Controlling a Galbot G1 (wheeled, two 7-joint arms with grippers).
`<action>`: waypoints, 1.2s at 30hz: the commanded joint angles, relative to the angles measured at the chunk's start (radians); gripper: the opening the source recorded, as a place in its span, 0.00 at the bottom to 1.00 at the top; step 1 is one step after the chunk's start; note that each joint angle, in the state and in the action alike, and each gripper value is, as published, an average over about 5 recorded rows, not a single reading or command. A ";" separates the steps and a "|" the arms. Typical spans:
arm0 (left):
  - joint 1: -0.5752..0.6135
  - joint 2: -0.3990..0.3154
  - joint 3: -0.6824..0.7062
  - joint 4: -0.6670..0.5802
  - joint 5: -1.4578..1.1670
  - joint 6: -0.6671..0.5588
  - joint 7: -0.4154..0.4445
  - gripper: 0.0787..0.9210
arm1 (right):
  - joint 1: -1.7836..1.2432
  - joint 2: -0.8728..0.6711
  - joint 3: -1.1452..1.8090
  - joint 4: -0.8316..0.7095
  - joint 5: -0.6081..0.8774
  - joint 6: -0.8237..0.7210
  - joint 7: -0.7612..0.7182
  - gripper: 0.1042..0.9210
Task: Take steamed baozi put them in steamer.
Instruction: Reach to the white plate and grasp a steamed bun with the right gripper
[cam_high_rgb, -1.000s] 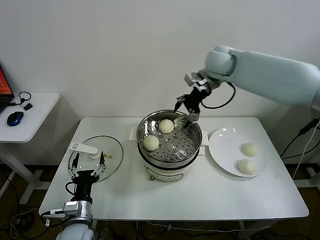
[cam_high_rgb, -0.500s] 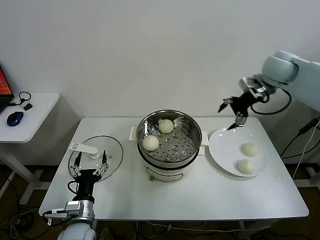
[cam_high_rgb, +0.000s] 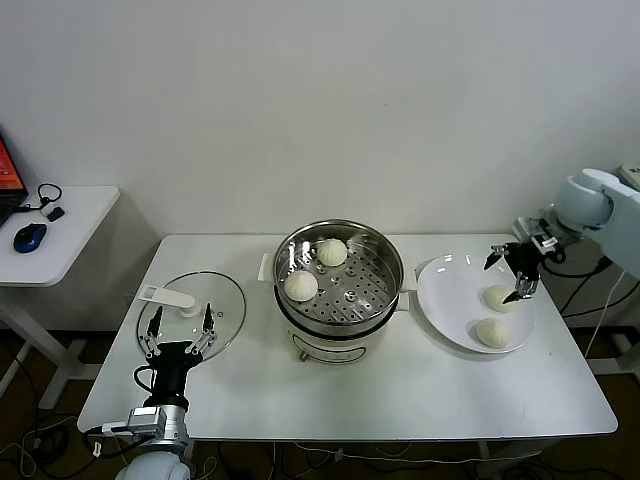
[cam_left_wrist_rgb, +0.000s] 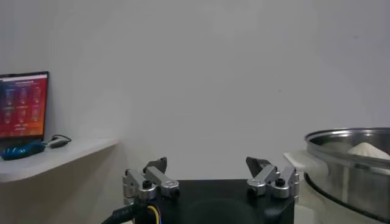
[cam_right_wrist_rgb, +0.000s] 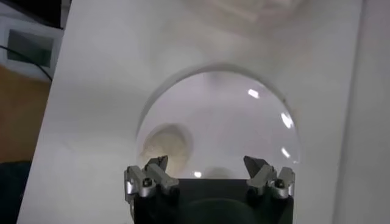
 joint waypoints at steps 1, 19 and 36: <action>0.002 0.000 -0.003 0.004 -0.001 -0.001 -0.001 0.88 | -0.164 0.038 0.070 -0.058 -0.097 -0.001 -0.004 0.88; -0.012 -0.001 0.000 0.025 -0.001 0.006 -0.003 0.88 | -0.197 0.094 0.074 -0.140 -0.100 -0.010 -0.008 0.88; -0.015 0.000 -0.002 0.032 -0.002 0.007 -0.004 0.88 | -0.216 0.135 0.087 -0.181 -0.119 -0.010 -0.007 0.88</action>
